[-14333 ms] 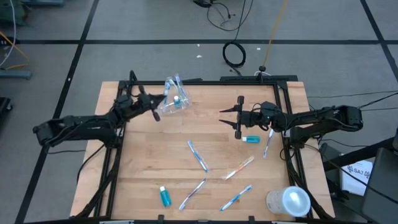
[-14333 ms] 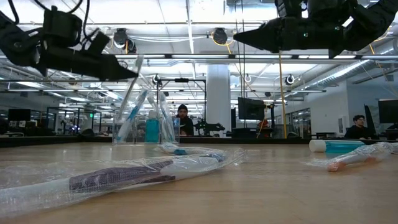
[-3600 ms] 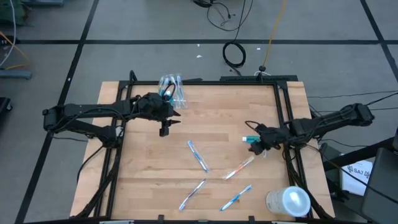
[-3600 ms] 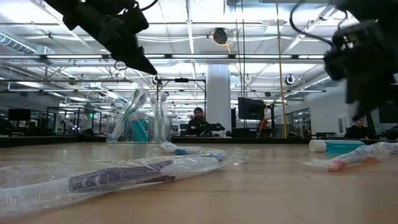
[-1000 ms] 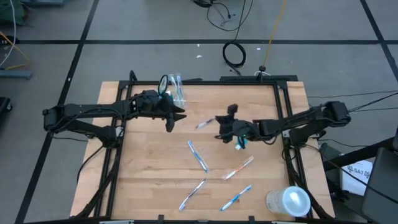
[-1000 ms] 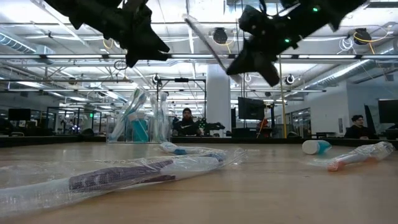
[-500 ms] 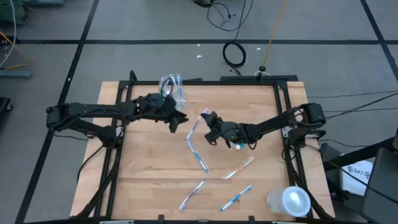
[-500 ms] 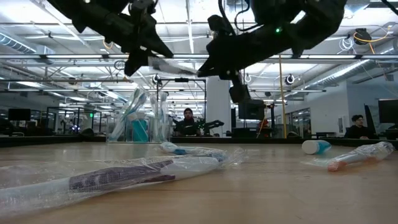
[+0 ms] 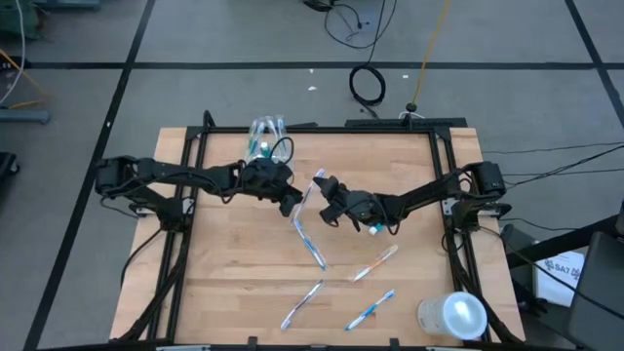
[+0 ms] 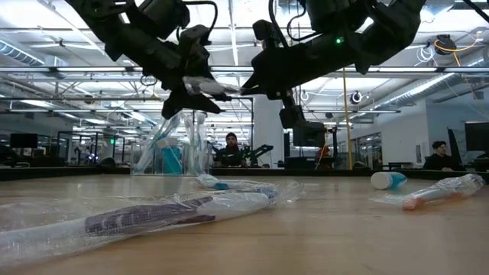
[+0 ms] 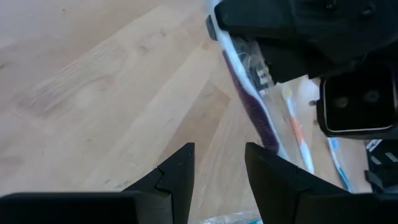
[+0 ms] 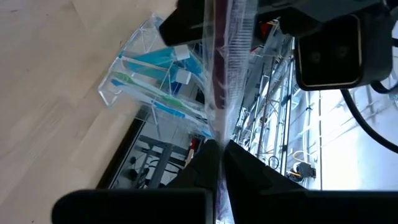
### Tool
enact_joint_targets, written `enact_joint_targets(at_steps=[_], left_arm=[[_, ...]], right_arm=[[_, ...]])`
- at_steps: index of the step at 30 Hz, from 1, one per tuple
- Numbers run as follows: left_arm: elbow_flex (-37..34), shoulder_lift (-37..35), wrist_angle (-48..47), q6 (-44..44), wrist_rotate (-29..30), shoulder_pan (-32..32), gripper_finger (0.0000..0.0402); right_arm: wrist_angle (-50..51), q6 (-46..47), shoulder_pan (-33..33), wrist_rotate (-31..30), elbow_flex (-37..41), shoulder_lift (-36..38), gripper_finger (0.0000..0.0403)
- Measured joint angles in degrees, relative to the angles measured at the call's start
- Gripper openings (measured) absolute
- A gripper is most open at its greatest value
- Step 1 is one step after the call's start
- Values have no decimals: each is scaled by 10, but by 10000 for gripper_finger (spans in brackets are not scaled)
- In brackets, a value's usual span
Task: Pick & Place toothbrushing station
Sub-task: Put the violet toothbrush into the transparent organizer
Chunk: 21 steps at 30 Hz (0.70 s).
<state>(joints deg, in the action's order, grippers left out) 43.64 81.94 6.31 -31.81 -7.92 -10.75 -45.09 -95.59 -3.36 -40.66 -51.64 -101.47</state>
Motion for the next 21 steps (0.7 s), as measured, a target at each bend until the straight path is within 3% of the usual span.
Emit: enact_joint_targets(at_steps=[11,15,21], left_arm=[[0,-21,11,-2,-5,-51,145],[0,-21,22,14,-36,-48,145],[0,-21,44,27,-36,-32,145]], right_arm=[[12,22,0,1,0,0,8],[12,16,8,0,1,0,8],[4,6,23,4,1,0,8]])
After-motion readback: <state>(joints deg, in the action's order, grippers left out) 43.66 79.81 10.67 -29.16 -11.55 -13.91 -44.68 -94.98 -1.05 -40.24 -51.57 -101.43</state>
